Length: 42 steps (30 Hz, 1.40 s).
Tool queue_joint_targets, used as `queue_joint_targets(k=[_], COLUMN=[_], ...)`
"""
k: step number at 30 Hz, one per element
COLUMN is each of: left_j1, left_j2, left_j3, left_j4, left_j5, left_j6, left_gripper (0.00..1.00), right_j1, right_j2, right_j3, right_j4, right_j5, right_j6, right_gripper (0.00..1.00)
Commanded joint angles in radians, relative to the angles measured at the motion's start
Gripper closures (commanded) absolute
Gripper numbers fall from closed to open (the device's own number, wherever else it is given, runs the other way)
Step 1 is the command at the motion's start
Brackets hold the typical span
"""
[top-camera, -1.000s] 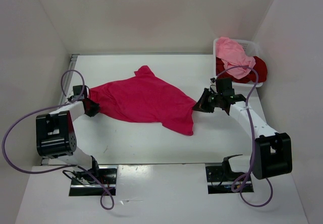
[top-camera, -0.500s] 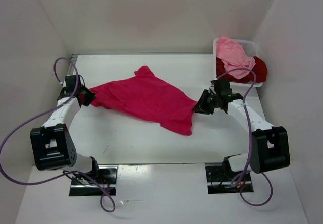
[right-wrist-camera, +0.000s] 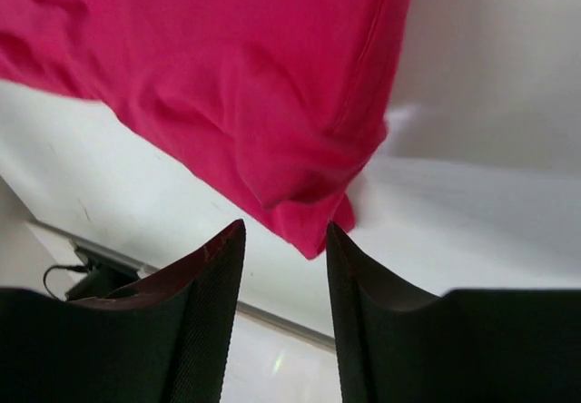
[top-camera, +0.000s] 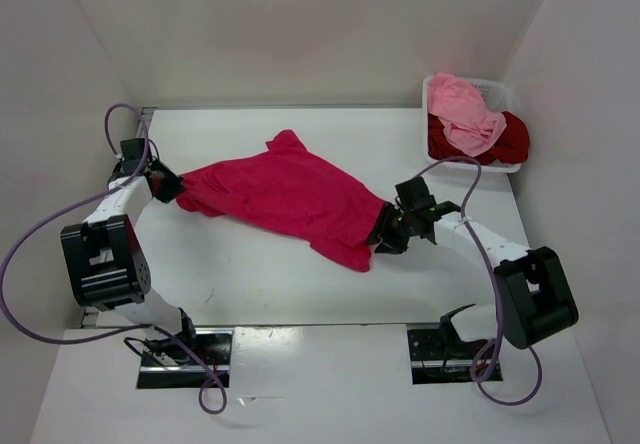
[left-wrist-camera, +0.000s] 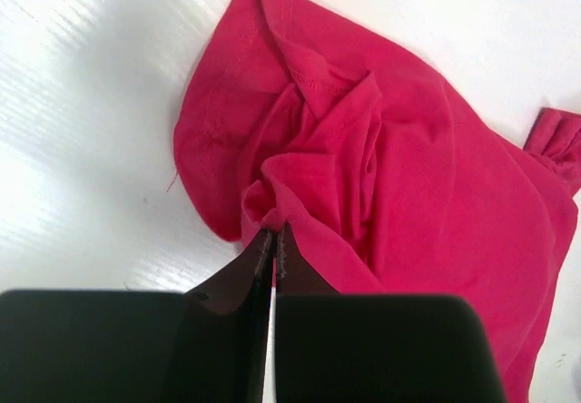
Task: Fold and stack the t-shirts
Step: Flatten out the tshirt
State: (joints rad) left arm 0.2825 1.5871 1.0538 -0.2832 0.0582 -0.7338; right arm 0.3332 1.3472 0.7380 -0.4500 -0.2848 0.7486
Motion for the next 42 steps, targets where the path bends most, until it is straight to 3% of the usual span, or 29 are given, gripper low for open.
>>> queue_joint_targets(k=[1, 6, 10, 18, 21, 22, 24, 28, 30, 34, 37, 42], left_j1=[0.017, 0.017, 0.017, -0.023, -0.023, -0.023, -0.023, -0.023, -0.023, -0.023, -0.023, -0.023], left_j2=[0.039, 0.059, 0.05, 0.05, 0.04, 0.04, 0.018, -0.007, -0.007, 0.004, 0.014, 0.025], left_j3=[0.072, 0.058, 0.026, 0.026, 0.026, 0.026, 0.037, 0.118, 0.149, 0.16, 0.16, 0.169], left_j4=[0.055, 0.085, 0.107, 0.098, 0.087, 0.087, 0.073, 0.013, -0.002, -0.011, -0.011, -0.011], left_j5=[0.057, 0.095, 0.123, 0.134, 0.134, 0.134, 0.134, 0.134, 0.134, 0.111, 0.101, 0.083], left_j6=[0.002, -0.009, -0.018, -0.018, -0.018, -0.018, -0.009, 0.001, 0.001, 0.001, 0.01, 0.02], left_gripper=[1.0, 1.0, 1.0, 1.0, 1.0, 1.0, 1.0, 1.0, 1.0, 1.0, 1.0, 1.0], right_j1=[0.05, 0.073, 0.084, 0.119, 0.119, 0.119, 0.119, 0.144, 0.13, 0.139, 0.139, 0.139], right_j2=[-0.002, -0.06, -0.007, 0.098, 0.15, 0.15, 0.133, -0.106, -0.177, -0.163, -0.103, -0.085], right_j3=[-0.064, -0.143, -0.163, -0.052, -0.042, -0.025, 0.051, 0.202, 0.206, -0.05, -0.046, -0.069], right_j4=[0.057, 0.077, 0.126, 0.16, 0.18, 0.18, 0.11, -0.167, -0.214, -0.066, -0.107, -0.096], right_j5=[0.007, 0.016, -0.025, -0.057, -0.094, -0.109, -0.198, -0.258, -0.286, -0.361, -0.226, -0.15], right_j6=[0.099, 0.132, 0.121, 0.08, 0.046, 0.032, -0.014, -0.041, -0.041, 0.035, -0.02, 0.0], right_gripper=[0.54, 0.57, 0.58, 0.6, 0.78, 0.9, 1.0, 1.0, 1.0, 1.0, 1.0, 0.99])
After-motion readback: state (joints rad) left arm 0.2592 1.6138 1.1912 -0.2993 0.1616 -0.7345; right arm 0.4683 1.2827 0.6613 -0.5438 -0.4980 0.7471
